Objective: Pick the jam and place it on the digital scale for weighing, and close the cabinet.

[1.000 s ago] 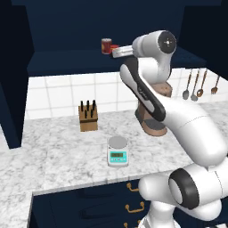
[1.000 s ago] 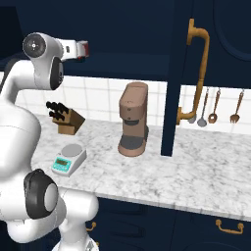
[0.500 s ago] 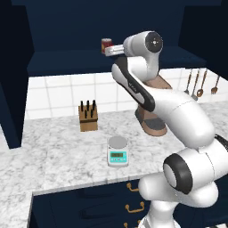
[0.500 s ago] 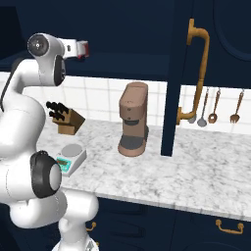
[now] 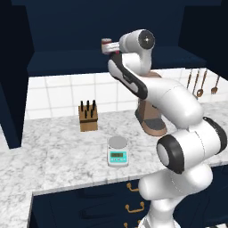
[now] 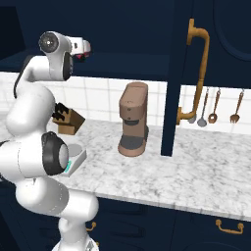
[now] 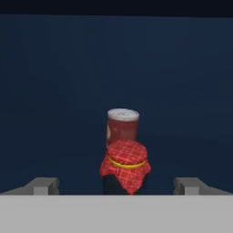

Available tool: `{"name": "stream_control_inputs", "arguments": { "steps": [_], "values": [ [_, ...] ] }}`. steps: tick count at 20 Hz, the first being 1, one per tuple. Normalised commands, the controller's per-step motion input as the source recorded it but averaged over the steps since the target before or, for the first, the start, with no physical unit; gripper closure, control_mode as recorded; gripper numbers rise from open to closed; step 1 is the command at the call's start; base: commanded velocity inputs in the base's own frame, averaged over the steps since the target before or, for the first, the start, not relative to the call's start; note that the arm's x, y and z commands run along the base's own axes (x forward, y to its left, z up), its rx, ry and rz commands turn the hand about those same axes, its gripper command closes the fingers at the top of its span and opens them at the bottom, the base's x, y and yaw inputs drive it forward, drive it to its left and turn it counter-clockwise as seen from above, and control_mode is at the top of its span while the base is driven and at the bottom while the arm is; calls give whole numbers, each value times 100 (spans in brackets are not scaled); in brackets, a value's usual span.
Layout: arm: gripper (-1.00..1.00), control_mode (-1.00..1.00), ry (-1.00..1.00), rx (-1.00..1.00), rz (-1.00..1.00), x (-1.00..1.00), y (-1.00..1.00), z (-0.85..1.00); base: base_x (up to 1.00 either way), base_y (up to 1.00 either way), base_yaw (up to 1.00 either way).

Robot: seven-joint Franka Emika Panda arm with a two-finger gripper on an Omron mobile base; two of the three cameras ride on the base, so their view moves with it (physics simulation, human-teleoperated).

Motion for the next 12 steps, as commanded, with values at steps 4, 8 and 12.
{"name": "stream_control_inputs", "arguments": {
  "steps": [4,8,12],
  "values": [
    [-100,-100,0,0,0,54,0,-11,0,0,0],
    [-100,-100,0,0,0,37,0,-15,0,0,0],
    [-100,-100,0,0,0,29,0,-27,0,0,0]
  ]
}}
